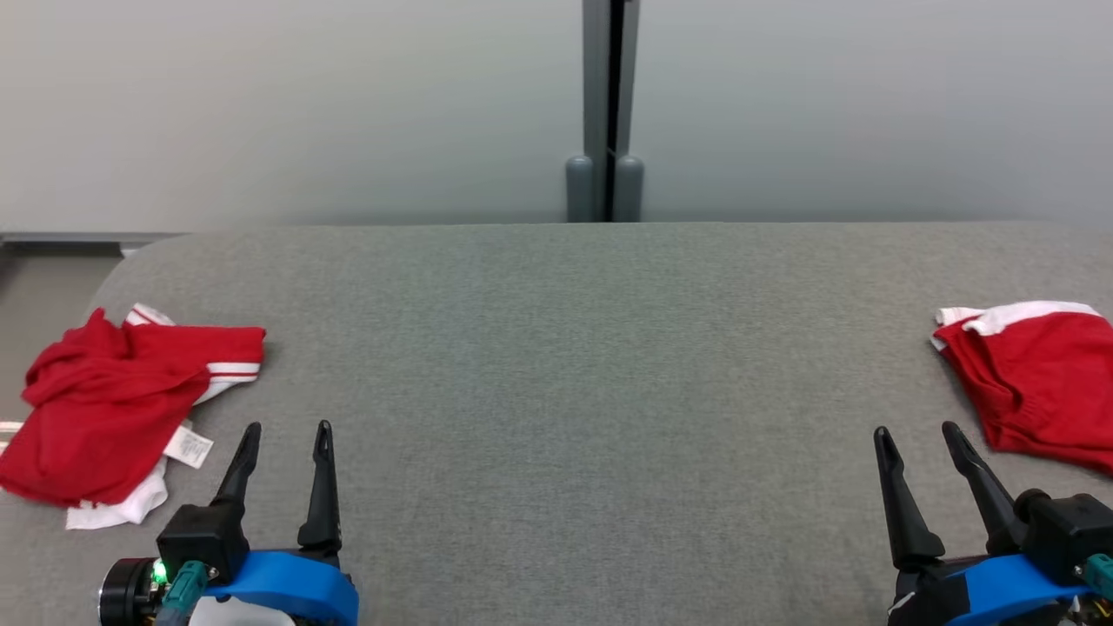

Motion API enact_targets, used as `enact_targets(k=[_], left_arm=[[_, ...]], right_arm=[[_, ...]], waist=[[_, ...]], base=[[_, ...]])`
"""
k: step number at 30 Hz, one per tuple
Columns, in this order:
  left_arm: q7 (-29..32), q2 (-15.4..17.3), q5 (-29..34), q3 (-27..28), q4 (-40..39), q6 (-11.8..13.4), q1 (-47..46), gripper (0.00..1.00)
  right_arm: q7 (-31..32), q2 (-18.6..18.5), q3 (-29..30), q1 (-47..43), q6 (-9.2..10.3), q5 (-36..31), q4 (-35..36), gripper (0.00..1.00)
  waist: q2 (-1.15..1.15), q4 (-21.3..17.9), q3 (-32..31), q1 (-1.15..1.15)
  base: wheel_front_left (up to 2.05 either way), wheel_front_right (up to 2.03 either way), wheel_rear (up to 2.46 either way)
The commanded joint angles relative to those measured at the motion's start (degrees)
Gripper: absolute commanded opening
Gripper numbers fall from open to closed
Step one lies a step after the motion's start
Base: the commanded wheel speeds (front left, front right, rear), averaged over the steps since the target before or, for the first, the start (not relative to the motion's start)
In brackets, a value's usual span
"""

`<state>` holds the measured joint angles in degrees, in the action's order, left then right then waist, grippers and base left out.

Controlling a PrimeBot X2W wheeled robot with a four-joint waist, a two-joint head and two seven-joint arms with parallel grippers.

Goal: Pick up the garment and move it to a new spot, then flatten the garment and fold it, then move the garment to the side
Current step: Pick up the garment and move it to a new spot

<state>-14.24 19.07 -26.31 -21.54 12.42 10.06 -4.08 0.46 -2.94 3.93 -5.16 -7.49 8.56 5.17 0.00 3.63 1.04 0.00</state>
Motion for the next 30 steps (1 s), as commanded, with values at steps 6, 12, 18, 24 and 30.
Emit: enact_targets(k=[6,12,18,24,30], left_arm=[[-0.8,-0.6,0.1,2.1,0.4,0.0,-2.3,1.00],[-0.9,-1.3,0.8,5.1,0.2,0.0,-2.4,1.00],[-1.0,-2.5,2.2,8.0,-0.5,-0.5,-1.6,1.00],[-1.0,-4.5,3.9,10.7,0.0,-1.0,-3.5,1.00],[-0.9,-6.4,3.9,13.0,6.4,-2.9,-10.5,1.00]], right_arm=[[0.5,0.0,-1.8,2.0,0.00,-0.6,1.7,1.00],[1.3,0.0,-5.0,3.6,0.00,-1.2,2.6,1.00],[1.8,0.0,-6.5,4.8,0.00,-1.6,3.1,1.00],[2.9,-0.9,-6.6,6.3,0.00,-2.1,4.7,1.00],[5.2,-2.9,-6.0,9.1,0.00,-2.8,7.7,1.00]], waist=[[0.00,7.9,2.5,0.00],[0.00,14.0,3.1,0.00],[0.00,18.0,3.8,0.00],[0.00,18.7,7.2,0.00],[0.00,16.9,14.8,0.00]], base=[[0.00,0.00,0.00],[0.00,0.00,0.00],[0.00,0.00,0.00],[0.00,0.00,0.00],[0.00,0.00,0.00]])
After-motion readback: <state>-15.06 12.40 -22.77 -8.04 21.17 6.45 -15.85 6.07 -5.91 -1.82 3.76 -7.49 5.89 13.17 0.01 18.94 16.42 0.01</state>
